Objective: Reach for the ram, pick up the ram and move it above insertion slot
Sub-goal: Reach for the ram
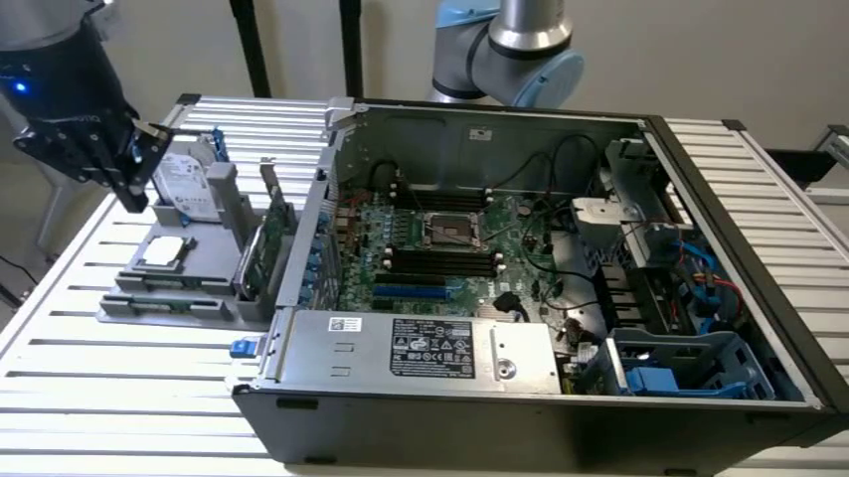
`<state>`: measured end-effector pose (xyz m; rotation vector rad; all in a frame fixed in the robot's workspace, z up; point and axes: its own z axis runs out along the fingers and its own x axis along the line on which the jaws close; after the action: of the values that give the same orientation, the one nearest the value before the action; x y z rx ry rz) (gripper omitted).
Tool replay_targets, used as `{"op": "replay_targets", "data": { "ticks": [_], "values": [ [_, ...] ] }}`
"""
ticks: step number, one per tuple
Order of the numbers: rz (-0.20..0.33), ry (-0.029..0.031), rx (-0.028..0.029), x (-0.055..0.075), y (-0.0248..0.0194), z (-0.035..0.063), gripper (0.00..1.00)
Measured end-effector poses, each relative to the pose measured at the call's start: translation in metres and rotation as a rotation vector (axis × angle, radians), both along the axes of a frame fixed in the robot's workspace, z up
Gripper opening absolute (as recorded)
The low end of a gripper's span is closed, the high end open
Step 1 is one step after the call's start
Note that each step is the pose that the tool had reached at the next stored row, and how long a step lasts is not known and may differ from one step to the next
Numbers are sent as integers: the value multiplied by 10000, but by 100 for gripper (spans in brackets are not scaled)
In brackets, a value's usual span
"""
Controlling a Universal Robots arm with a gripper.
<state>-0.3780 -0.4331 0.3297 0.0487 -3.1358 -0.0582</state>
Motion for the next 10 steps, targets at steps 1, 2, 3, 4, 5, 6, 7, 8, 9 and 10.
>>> {"op": "replay_targets", "data": {
  "ticks": [1,2,3,4,5,6,7,8,9,10],
  "values": [
    [32,3,1,3,-9,-5,11],
    [92,3,1,8,-13,-8,11],
    [184,5,0,11,-14,-10,11],
    [313,5,0,14,-14,-11,11],
    [471,5,0,15,-14,-12,11],
    [650,6,-1,15,-14,-13,11],
    [831,6,-1,16,-15,-14,11],
    [1011,6,-1,16,-15,-15,11],
    [1191,5,0,16,-15,-17,11],
    [1386,6,-1,16,-15,-18,11]
  ]
}}
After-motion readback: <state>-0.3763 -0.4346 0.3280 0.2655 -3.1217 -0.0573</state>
